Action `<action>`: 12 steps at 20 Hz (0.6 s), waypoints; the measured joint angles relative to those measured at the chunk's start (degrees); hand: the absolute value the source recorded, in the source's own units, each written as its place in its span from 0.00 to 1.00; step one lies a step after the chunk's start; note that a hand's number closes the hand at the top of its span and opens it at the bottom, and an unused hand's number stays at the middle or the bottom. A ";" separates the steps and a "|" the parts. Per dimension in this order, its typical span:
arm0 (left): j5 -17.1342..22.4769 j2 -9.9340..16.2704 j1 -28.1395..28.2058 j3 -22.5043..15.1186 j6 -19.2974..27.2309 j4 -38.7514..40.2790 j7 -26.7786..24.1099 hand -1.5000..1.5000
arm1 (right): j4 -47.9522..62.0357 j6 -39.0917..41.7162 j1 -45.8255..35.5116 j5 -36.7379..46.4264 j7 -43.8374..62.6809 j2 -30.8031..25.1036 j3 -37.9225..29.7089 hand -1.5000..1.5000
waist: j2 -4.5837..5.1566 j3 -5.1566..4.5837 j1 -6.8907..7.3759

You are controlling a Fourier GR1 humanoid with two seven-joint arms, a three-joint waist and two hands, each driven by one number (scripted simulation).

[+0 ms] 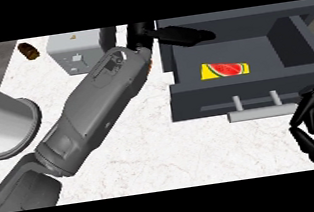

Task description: Pick up the cup, place it into the drawer and close the drawer

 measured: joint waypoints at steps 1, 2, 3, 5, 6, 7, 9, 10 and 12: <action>-0.16 0.56 0.42 0.28 -0.01 -0.96 0.56 0.00 | 0.45 -0.30 -0.16 2.07 -0.34 0.04 0.71 1.00 | -0.01 0.00 0.24; -0.33 1.33 1.63 0.36 0.18 -2.63 1.09 0.00 | 0.35 -0.50 -0.45 2.86 0.13 -0.41 0.34 1.00 | -0.08 0.01 0.54; -0.34 2.38 2.54 0.59 -0.05 -4.26 1.93 0.00 | -0.48 -1.15 -0.10 4.60 0.75 0.01 1.31 1.00 | -0.14 0.00 0.74; -0.25 4.78 4.39 1.22 -0.85 -7.46 3.32 0.00 | -0.58 -2.42 -0.36 8.20 1.78 0.42 2.79 1.00 | -0.19 -0.01 1.14; -0.31 5.82 5.64 1.51 -0.80 -9.33 3.90 0.00 | 0.18 -2.88 -0.61 9.62 1.47 0.46 2.95 1.00 | -0.21 -0.01 1.29; -0.46 6.60 6.44 2.05 -0.71 -10.60 3.89 0.00 | 0.92 -3.78 -1.43 11.59 1.78 1.08 4.10 1.00 | -0.16 0.00 1.36; -0.58 8.83 8.76 2.87 -0.57 -14.30 5.10 0.00 | 2.68 -4.77 -1.62 14.53 0.30 1.23 4.64 1.00 | -0.17 0.00 1.52; -0.61 9.59 10.25 3.08 -0.56 -16.22 5.65 0.00 | 3.94 -5.30 -2.36 16.04 -0.29 1.20 4.91 1.00 | -0.16 0.01 1.62; -0.73 11.27 13.37 3.40 -0.57 -20.05 6.50 0.00 | 5.72 -7.01 -3.14 20.29 -1.20 1.96 7.09 1.00 | -0.16 0.01 1.84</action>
